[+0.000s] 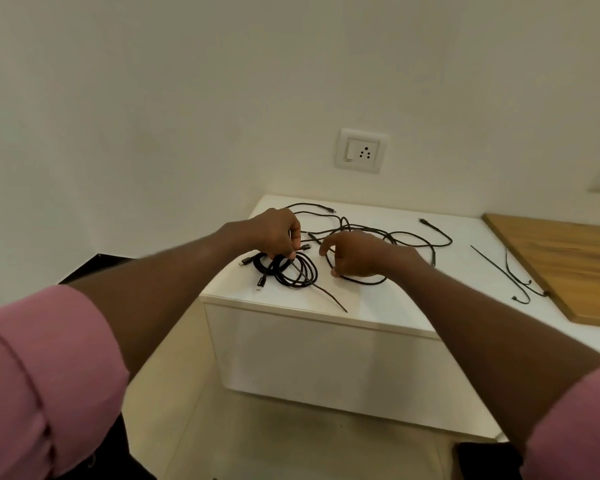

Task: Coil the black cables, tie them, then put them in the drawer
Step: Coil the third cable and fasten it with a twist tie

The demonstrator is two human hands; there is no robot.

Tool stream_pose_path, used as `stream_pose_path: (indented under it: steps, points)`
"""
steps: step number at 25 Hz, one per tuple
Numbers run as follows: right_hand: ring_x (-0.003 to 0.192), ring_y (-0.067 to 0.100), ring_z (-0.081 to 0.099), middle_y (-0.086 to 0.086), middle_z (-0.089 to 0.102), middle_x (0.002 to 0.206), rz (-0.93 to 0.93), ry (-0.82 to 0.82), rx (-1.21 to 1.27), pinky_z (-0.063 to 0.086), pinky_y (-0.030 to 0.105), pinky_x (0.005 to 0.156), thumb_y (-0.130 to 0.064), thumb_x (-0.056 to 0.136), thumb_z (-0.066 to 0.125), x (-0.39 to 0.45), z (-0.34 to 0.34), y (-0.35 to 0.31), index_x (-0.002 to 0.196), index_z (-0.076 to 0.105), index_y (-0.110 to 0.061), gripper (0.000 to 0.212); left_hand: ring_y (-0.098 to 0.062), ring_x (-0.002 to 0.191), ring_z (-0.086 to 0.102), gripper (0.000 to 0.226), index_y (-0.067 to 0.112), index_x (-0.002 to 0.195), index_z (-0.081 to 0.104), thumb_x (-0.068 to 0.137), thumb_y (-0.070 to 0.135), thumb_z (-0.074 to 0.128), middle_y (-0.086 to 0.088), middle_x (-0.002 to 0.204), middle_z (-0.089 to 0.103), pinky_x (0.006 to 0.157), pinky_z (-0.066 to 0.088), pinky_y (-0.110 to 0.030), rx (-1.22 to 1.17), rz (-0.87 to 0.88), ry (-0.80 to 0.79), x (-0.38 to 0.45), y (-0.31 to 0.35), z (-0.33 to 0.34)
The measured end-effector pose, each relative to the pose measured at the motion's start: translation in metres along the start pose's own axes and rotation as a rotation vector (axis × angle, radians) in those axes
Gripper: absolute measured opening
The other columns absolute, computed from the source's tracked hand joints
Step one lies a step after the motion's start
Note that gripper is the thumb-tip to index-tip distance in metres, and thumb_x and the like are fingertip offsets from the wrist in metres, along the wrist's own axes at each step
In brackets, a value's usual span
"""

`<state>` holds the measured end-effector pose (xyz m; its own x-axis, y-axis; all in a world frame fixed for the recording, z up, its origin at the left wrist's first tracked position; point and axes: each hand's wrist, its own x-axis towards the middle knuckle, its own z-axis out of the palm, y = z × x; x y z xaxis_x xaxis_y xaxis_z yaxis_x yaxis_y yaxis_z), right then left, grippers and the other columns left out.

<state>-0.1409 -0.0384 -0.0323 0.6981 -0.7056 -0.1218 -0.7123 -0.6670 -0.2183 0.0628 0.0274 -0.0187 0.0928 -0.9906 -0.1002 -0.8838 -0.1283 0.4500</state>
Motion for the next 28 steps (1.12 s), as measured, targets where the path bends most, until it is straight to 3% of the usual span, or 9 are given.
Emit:
stream_pose_path:
  steps: [4, 8, 13, 15, 17, 21, 24, 26, 28]
  points:
    - [0.097, 0.025, 0.059, -0.002, 0.061, 0.108, 0.062, 0.112, -0.18, 0.045, 0.033, 0.075, -0.011, 0.085, 0.06, -0.01, -0.001, 0.013, 0.126, 0.058, -0.027, 0.044, -0.022, 0.082, 0.068, 0.019, 0.011, 0.094, 0.071, 0.082, 0.017, 0.085, -0.003, 0.092, 0.072, 0.074, 0.059, -0.037, 0.045, 0.015, 0.085, 0.004, 0.01, 0.003]
    - [0.092, 0.024, 0.062, -0.002, 0.065, 0.1, 0.103, 0.256, 0.088, 0.051, 0.034, 0.074, -0.009, 0.081, 0.063, -0.008, -0.007, 0.027, 0.112, 0.061, -0.028, 0.036, -0.018, 0.088, 0.065, 0.018, 0.014, 0.09, 0.072, 0.086, 0.029, 0.08, 0.008, 0.087, 0.066, 0.069, 0.043, -0.028, 0.052, 0.091, 0.247, 0.008, 0.024, 0.006]
    - [0.075, 0.018, 0.068, 0.01, 0.069, 0.083, -0.009, 0.373, 0.696, 0.048, 0.027, 0.057, -0.003, 0.083, 0.074, -0.024, -0.029, 0.026, 0.098, 0.059, -0.011, 0.022, -0.018, 0.069, 0.066, 0.053, 0.004, 0.092, 0.076, 0.098, 0.054, 0.059, -0.01, 0.086, 0.078, 0.067, 0.058, -0.032, -0.482, -0.075, 0.125, 0.019, 0.064, 0.019]
    - [0.074, 0.017, 0.072, 0.01, 0.073, 0.083, -0.047, 0.378, 0.781, 0.047, 0.024, 0.053, -0.001, 0.084, 0.076, -0.029, -0.035, 0.026, 0.097, 0.057, -0.011, 0.026, -0.019, 0.071, 0.067, 0.044, 0.001, 0.093, 0.072, 0.098, 0.044, 0.064, -0.012, 0.087, 0.078, 0.069, 0.058, -0.033, -0.674, -0.081, 0.07, 0.024, 0.081, 0.023]
    - [0.073, 0.017, 0.072, 0.008, 0.074, 0.081, -0.007, 0.402, 0.817, 0.046, 0.024, 0.052, -0.002, 0.085, 0.076, -0.03, -0.035, 0.031, 0.096, 0.056, -0.012, 0.025, -0.02, 0.072, 0.067, 0.022, 0.003, 0.094, 0.069, 0.097, 0.024, 0.067, -0.012, 0.083, 0.075, 0.07, 0.057, -0.035, -0.738, -0.036, 0.148, 0.03, 0.093, 0.025]
    - [0.072, 0.022, 0.073, 0.006, 0.073, 0.088, 0.138, 0.646, 0.692, 0.055, 0.033, 0.062, -0.007, 0.086, 0.068, -0.028, -0.031, 0.054, 0.106, 0.059, -0.018, 0.024, -0.026, 0.079, 0.063, 0.026, 0.006, 0.101, 0.075, 0.103, 0.02, 0.054, -0.009, 0.085, 0.069, 0.073, 0.052, -0.036, -0.341, 0.106, 0.419, 0.04, 0.104, 0.031]
    - [0.066, 0.012, 0.064, 0.0, 0.063, 0.098, 0.101, 0.773, 0.552, 0.049, 0.018, 0.061, -0.007, 0.089, 0.063, -0.032, -0.036, 0.061, 0.127, 0.059, -0.032, 0.046, -0.023, 0.082, 0.05, 0.029, 0.012, 0.107, 0.072, 0.107, 0.028, 0.048, -0.007, 0.096, 0.055, 0.069, 0.043, -0.036, 0.088, 0.231, 0.604, 0.04, 0.103, 0.035]
    - [0.069, 0.008, 0.059, -0.004, 0.056, 0.107, 0.072, 0.806, 0.485, 0.044, 0.017, 0.062, -0.011, 0.092, 0.065, -0.032, -0.039, 0.06, 0.131, 0.06, -0.038, 0.048, -0.023, 0.083, 0.051, 0.029, 0.017, 0.105, 0.071, 0.107, 0.034, 0.047, -0.006, 0.098, 0.057, 0.067, 0.046, -0.038, 0.144, 0.256, 0.727, 0.036, 0.107, 0.032]
    - [0.08, 0.009, 0.058, -0.004, 0.055, 0.108, 0.092, 0.851, 0.452, 0.043, 0.023, 0.069, -0.023, 0.096, 0.066, -0.03, -0.039, 0.058, 0.121, 0.069, -0.037, 0.028, -0.021, 0.08, 0.058, 0.027, 0.021, 0.097, 0.07, 0.105, 0.037, 0.05, 0.001, 0.09, 0.064, 0.066, 0.046, -0.035, 0.013, 0.257, 0.721, 0.036, 0.111, 0.025]
